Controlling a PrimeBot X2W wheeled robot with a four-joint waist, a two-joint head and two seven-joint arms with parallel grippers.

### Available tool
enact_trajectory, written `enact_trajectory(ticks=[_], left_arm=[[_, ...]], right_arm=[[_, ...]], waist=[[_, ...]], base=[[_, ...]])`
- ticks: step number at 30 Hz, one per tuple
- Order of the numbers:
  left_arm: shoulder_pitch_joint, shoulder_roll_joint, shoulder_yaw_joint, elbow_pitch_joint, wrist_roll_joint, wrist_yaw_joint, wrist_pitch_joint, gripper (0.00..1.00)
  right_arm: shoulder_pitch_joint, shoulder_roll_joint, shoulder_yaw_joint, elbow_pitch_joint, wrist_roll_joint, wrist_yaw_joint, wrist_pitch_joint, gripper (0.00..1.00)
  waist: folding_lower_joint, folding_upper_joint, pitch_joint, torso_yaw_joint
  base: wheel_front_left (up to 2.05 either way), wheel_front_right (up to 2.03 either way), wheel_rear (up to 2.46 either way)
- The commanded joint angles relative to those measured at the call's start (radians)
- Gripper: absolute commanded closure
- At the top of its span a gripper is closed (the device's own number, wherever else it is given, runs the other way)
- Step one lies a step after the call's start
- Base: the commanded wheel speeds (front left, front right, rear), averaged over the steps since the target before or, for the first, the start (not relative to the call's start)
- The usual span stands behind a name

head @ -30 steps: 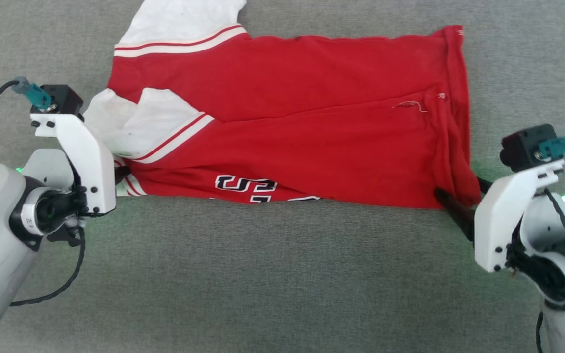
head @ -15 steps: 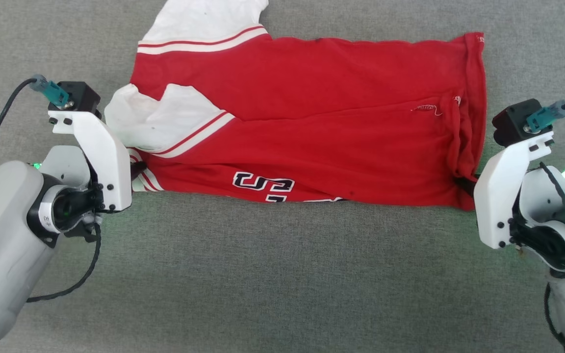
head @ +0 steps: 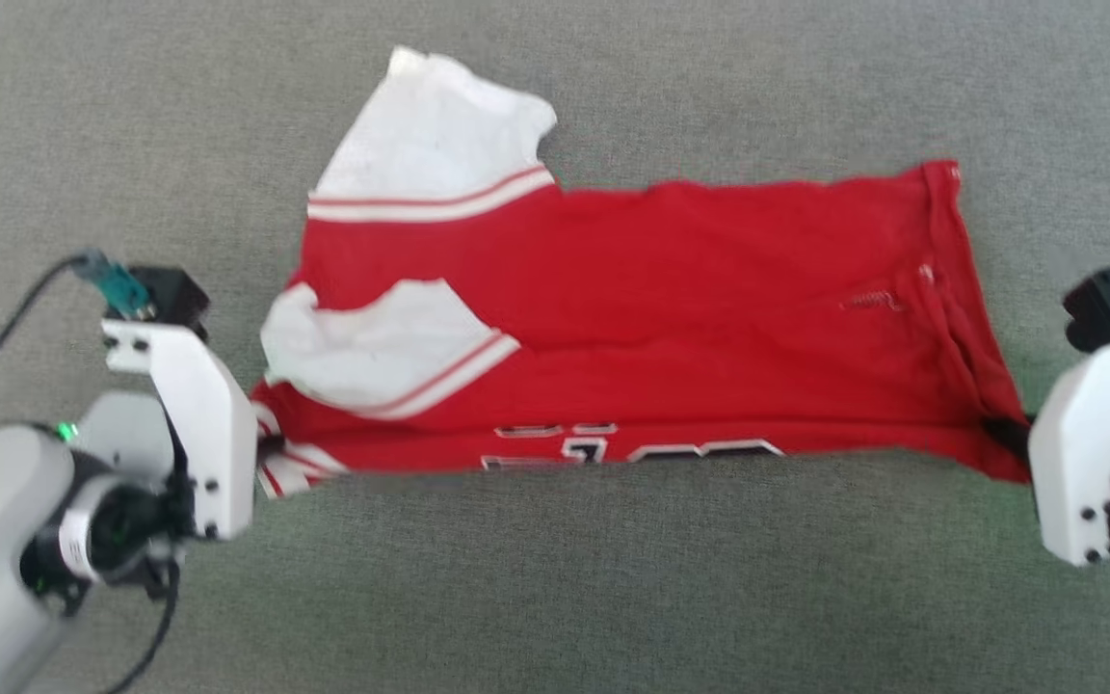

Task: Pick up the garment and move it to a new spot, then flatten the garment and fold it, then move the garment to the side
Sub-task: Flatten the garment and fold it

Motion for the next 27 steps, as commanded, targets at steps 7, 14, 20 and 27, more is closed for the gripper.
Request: enact_trajectory(ticks=[7,14,20,27], left_arm=[[0.105,0.029,-0.028,-0.112,0.008,0.06,-0.006,1.0],[0.089,-0.009,-0.041,-0.039,0.009,0.044,-0.02,0.0],[0.054,0.02,-0.019,-0.039,0.014,0.05,-0.005,0.0],[-0.011,0.15,0.028,-0.158,0.043,0.098,0.055,0.0]], right_arm=[[0.145,0.02,-0.065,-0.088,0.008,-0.001,0.043,1.0],[0.188,0.085,-0.047,-0.042,-0.021,-0.001,-0.012,0.09],[0.168,0.1,-0.04,-0.025,-0.036,-0.001,-0.069,0.0],[0.136,0.136,-0.069,-0.116,-0.047,-0.001,-0.19,0.0]], waist=[[0.0,0.0,0.008,0.01],[0.0,0.0,0.024,-0.002],[0.0,0.0,0.025,-0.014],[0.0,0.0,0.025,-0.05]], base=[[0.0,0.0,0.0],[0.0,0.0,0.0],[0.0,0.0,0.0],[0.0,0.0,0.0]])
